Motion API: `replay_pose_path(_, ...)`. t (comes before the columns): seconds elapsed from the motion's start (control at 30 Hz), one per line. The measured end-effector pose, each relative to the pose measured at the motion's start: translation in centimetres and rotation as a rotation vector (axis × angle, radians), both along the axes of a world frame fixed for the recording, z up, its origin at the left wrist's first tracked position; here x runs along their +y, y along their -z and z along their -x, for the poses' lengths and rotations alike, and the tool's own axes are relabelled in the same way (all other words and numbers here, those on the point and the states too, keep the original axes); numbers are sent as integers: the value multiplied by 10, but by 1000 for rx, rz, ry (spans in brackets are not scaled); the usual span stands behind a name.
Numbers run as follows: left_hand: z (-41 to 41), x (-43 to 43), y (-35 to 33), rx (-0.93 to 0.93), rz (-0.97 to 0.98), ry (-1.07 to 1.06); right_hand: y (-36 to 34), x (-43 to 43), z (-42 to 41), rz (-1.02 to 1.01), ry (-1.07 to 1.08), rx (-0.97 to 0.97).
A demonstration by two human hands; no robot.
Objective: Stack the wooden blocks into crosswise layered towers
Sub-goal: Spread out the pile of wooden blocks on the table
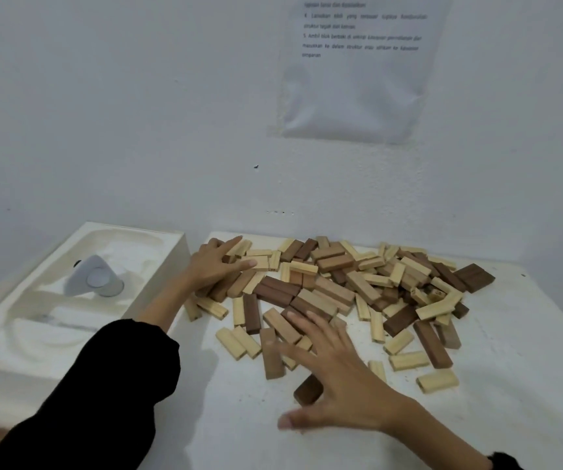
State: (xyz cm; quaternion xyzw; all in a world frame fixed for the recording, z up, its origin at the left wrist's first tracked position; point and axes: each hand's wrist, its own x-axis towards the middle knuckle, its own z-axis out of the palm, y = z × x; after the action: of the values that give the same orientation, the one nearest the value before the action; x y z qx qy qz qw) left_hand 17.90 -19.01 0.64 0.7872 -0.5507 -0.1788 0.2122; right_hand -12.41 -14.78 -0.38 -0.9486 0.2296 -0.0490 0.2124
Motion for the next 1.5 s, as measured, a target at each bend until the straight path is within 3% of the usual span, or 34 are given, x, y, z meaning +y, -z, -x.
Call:
replay_pose_path(0.07, -1, 14, -6, 46, -13, 66, 2, 8, 11, 46, -53, 71)
replay_pose_path(0.2, 3, 59, 0, -85, 32, 279, 13, 8, 19, 182, 50, 90)
replay_pose_path(0.37, 26, 101, 29, -237, 88, 511, 21, 3, 7, 297, 200, -67)
replay_pose_path(0.5, 44, 101, 34, -376, 217, 443, 16, -5, -3, 319, 322, -155)
replay_pose_path(0.73, 53, 91, 31, -380, 251, 360, 17, -21, -5, 230, 309, 94)
replay_pose_path(1.13, 62, 90, 27, -324, 440, 330, 25, -20, -6, 490, 375, -336)
replay_pose_path(1.5, 68, 94, 28, -394, 643, 428, 32, -22, -4, 609, 395, -388)
